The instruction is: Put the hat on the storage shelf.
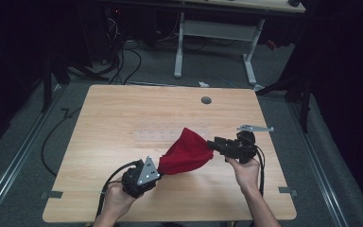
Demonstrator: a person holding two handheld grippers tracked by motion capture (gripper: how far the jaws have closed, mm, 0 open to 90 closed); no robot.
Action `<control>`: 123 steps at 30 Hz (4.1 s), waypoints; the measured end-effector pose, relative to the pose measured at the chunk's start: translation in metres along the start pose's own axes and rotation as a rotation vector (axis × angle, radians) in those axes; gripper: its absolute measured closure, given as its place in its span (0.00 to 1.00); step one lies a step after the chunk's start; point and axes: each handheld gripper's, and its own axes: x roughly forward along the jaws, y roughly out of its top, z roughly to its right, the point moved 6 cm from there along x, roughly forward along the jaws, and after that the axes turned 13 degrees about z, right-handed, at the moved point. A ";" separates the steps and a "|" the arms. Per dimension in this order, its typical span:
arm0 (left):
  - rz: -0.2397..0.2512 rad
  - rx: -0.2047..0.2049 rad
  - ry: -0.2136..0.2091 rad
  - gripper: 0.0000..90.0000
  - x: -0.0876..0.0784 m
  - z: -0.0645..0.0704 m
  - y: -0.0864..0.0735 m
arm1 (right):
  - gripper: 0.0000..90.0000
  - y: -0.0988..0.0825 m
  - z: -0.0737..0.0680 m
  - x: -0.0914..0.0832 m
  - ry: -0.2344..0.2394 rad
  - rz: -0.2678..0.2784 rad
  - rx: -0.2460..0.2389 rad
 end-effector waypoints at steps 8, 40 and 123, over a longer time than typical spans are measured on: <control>0.023 -0.071 0.038 0.95 -0.005 -0.013 0.006 | 0.54 -0.004 0.016 -0.014 -0.067 0.041 -0.050; 0.208 -0.267 0.153 0.94 -0.011 -0.072 0.053 | 0.41 -0.103 0.076 0.006 -0.446 -0.119 -0.301; 0.374 -0.303 0.303 0.94 0.051 -0.176 0.087 | 0.34 -0.104 0.075 0.007 -0.449 -0.126 -0.300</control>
